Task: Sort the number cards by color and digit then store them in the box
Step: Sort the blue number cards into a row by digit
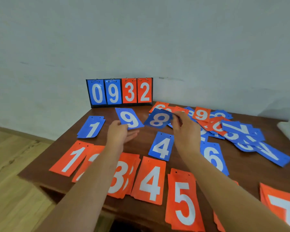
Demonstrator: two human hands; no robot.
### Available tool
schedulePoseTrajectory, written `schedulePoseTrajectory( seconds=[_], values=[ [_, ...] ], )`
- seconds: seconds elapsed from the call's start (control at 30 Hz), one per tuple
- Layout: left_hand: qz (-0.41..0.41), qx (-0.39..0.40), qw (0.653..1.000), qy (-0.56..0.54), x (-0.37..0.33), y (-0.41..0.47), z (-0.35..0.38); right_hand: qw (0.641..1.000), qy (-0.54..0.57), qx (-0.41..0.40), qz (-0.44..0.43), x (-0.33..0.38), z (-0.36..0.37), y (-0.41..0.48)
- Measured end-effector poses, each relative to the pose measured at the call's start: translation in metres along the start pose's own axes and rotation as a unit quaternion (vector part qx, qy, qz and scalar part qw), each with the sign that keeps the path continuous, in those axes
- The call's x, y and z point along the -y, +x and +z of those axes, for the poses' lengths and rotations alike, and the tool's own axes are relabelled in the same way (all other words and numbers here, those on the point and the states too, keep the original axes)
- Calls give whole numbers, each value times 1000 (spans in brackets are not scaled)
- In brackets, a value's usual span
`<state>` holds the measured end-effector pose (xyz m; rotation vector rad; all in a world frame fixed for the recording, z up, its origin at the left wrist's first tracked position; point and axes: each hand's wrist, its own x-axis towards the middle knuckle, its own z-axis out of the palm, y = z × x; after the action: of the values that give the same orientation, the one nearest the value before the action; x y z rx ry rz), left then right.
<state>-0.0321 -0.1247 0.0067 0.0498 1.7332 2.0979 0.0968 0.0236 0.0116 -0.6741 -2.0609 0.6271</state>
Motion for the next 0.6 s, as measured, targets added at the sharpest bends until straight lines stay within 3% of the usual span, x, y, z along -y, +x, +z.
schedulePoseTrajectory(
  seconds=[0.1, 0.2, 0.37, 0.6],
  values=[
    [-16, 12, 999, -26, 4, -31, 0, 995, 84, -24, 55, 9, -25, -24],
    [-34, 49, 997, -49, 10, -63, 5, 989, 131, 26, 65, 13, -47, -55],
    [-55, 127, 984, -113, 22, -113, 22, 984, 102, 123, 85, 6, -77, -104],
    [-9, 159, 984, -79, 56, -162, 32, 971, 126, 133, 157, -1, -114, -143]
  ],
)
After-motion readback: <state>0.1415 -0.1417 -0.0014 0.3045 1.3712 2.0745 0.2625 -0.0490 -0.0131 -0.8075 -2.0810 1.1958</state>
